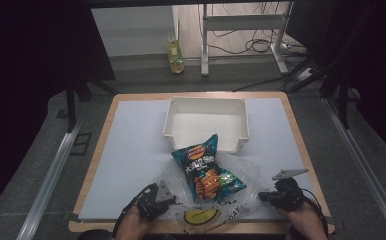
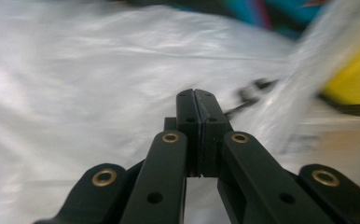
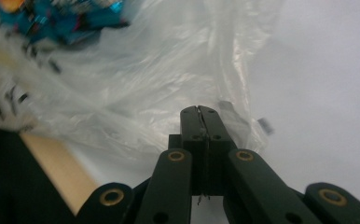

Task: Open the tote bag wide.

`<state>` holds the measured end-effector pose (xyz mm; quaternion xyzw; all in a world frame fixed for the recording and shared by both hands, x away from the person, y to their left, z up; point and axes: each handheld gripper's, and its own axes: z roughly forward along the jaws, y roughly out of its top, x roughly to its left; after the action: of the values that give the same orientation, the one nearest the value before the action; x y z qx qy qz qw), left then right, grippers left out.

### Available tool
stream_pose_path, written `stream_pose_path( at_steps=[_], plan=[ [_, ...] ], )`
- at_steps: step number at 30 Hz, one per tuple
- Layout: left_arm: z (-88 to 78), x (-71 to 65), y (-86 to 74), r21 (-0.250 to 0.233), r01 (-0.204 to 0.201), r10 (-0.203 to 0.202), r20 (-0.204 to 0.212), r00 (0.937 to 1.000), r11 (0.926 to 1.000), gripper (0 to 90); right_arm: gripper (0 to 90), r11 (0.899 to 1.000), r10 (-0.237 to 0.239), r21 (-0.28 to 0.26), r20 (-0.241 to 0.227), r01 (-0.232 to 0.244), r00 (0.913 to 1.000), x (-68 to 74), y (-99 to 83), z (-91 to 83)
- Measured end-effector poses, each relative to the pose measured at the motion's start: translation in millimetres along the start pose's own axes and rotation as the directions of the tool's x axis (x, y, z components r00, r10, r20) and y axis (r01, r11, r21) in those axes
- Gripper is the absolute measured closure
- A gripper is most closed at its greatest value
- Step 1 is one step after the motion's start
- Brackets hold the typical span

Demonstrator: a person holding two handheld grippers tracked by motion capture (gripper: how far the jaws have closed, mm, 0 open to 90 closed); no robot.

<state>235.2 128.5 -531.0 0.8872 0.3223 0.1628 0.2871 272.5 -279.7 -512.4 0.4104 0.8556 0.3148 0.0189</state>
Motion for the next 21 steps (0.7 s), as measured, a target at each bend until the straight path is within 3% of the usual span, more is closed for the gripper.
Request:
stream_pose_path(
  at_steps=[2,5,6,7,10,12,15,16,18,21],
  plan=[
    [1.3,8.7,1.0,0.012,0.016,-0.015,-0.040,0.9991,0.9998,89.1,89.2,1.000,-0.020,0.006,-0.013,0.020,0.9997,5.8,0.2,0.6],
    [-1.2,12.5,3.2,-0.014,0.034,-0.035,-0.039,0.9986,0.9993,87.5,89.2,0.999,-0.035,-0.025,-0.021,0.035,0.9992,9.3,5.0,-2.8],
    [-10.6,10.6,8.8,-0.083,0.057,-0.057,-0.005,0.9983,0.9949,86.4,89.2,0.997,-0.055,-0.059,-0.022,0.054,0.9982,12.7,13.7,-8.9],
    [-15.7,7.0,12.8,-0.118,0.054,-0.053,0.010,0.9986,0.9916,85.9,89.2,0.995,-0.069,-0.073,-0.023,0.067,0.9974,14.9,19.1,-11.6],
    [-23.8,-6.3,25.5,-0.195,0.037,-0.027,0.052,0.9983,0.9801,85.1,89.1,0.989,-0.111,-0.102,-0.010,0.109,0.9938,22.4,37.9,-15.2],
    [-22.8,-13.2,31.6,-0.219,0.038,-0.018,0.092,0.9956,0.9750,84.5,89.0,0.983,-0.140,-0.117,0.008,0.140,0.9901,25.9,50.2,-11.7],
    [-11.0,-17.8,34.0,-0.160,0.021,-0.002,0.118,0.9930,0.9868,83.3,88.9,0.983,-0.148,-0.103,0.020,0.149,0.9889,24.9,61.5,3.0],
    [-11.0,-17.8,34.0,-0.160,0.021,-0.002,0.118,0.9930,0.9868,83.4,88.9,0.983,-0.148,-0.103,0.020,0.149,0.9889,24.9,61.5,3.0],
    [-2.9,-14.5,26.3,-0.105,0.038,-0.022,0.150,0.9884,0.9938,83.4,89.1,0.987,-0.147,-0.066,-0.006,0.147,0.9891,25.3,60.4,17.3],
    [-5.5,-10.3,19.6,-0.089,0.055,-0.042,0.146,0.9883,0.9945,83.0,89.1,0.988,-0.146,-0.059,-0.051,0.143,0.9879,33.0,52.9,21.2]
  ],
)
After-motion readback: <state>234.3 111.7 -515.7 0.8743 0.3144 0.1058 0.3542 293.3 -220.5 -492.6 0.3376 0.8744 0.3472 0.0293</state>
